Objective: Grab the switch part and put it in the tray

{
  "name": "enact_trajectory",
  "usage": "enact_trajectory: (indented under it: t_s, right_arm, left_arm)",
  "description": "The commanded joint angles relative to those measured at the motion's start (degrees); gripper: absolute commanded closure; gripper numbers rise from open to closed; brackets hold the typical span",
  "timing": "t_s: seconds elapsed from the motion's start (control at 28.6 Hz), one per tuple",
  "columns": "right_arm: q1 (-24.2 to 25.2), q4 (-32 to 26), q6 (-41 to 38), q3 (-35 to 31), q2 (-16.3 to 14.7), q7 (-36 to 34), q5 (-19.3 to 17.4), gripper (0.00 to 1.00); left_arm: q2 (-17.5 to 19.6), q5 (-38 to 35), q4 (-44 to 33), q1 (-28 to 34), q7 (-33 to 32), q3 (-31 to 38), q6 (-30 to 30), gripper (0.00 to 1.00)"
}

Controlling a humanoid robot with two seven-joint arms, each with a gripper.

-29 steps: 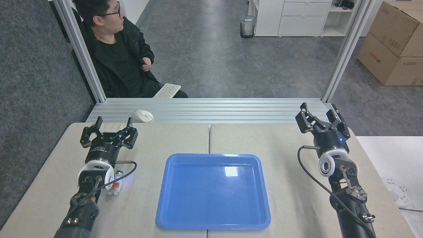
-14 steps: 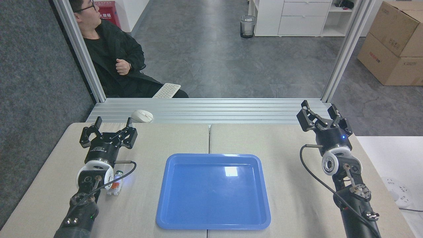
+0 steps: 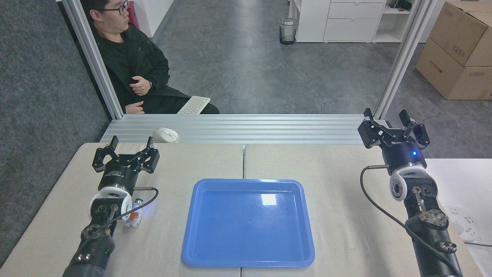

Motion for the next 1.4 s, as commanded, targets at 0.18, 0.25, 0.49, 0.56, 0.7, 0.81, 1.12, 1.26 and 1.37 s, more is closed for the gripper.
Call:
enact_trajectory:
  t_s: [0.18,0.25,0.49,0.56,0.7,0.81,1.12,1.26,1.37]
  right_arm:
    - [1.54,0.56,-0.65,-0.07,-0.94,2.45,3.08,0.0]
    - [1.89,0.56,-0.74,-0.51,-0.85,4.47,2.64,0.0]
    - [2.16,0.56,-0.83,-1.29,-0.06,6.86,2.37,0.0]
    - [2.16,0.56,-0.91,-2.7,0.73,6.94,2.46,0.0]
    - [2.16,1.08,-0.91,-3.32,1.09,8.35,2.37,0.0]
    - [2.16,1.26,-0.83,-4.19,1.17,8.35,1.76,0.0]
    - [2.16,1.87,-0.39,-4.28,1.7,8.09,-2.46,0.0]
    - [2.16,1.87,-0.3,-4.37,1.79,7.12,-2.46,0.0]
    - [2.16,1.96,-0.39,-4.37,2.4,6.94,-2.55,0.0]
  left_arm:
    - [0.11,0.0,0.03,0.09,0.03,-1.36,0.03,0.0]
    - [0.11,0.0,0.03,0.09,-0.06,-1.45,0.03,0.0]
    - [0.11,0.0,0.03,0.62,0.03,-1.45,0.03,0.0]
    - [0.11,0.0,0.03,0.79,0.03,-1.45,-0.06,0.0]
    - [-0.33,-0.09,-0.06,1.23,-0.06,-1.54,0.03,0.0]
    - [-0.33,-0.09,-0.06,1.23,0.03,-1.54,-0.06,0.0]
    - [-0.51,-0.09,-0.23,2.2,-0.06,-1.54,-0.24,0.0]
    - [-0.68,-0.09,-1.37,2.72,-0.06,-1.54,-0.15,0.0]
    - [-0.51,-0.09,-2.43,2.99,-0.15,-1.63,-0.15,0.0]
